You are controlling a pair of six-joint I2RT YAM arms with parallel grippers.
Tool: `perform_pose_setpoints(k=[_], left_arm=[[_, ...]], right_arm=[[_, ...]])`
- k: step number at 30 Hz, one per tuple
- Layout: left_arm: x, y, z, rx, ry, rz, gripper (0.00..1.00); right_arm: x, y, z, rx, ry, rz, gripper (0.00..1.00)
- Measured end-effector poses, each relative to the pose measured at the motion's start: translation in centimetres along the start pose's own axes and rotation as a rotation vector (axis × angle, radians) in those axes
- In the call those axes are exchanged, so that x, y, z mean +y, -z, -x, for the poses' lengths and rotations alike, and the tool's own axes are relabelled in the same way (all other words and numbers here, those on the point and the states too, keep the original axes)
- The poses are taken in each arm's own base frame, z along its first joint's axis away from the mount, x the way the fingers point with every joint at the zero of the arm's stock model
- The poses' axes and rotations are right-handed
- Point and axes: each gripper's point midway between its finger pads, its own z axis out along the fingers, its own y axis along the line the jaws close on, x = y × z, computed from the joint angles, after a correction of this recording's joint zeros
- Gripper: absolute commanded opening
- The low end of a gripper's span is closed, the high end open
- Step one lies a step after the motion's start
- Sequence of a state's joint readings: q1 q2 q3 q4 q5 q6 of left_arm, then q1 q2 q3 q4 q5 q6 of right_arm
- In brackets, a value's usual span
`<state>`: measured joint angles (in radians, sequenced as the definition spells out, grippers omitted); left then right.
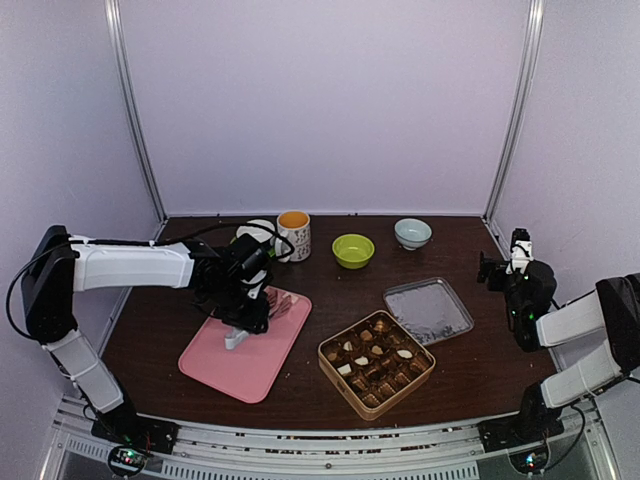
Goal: Pack the chocolate
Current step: Pick up the fake chocolate from the plate.
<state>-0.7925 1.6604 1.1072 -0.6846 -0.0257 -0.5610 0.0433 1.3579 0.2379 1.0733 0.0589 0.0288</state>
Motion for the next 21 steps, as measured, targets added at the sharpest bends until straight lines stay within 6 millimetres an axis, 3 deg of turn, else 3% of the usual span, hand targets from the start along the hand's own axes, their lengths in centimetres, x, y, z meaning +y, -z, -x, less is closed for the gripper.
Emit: perform_pose_setpoints(k=[11,21], left_arm=[[0.7,0.5,-0.5,0.014,0.002,0.03,0.32],[0.2,5.9,0.4,-0.12,0.007,-0.037,0.23]], right_arm=[[0.0,0.0,0.0,0.0,0.0,0.0,1.0],[0.0,0.0,0.0,0.0,0.0,0.0,1.0]])
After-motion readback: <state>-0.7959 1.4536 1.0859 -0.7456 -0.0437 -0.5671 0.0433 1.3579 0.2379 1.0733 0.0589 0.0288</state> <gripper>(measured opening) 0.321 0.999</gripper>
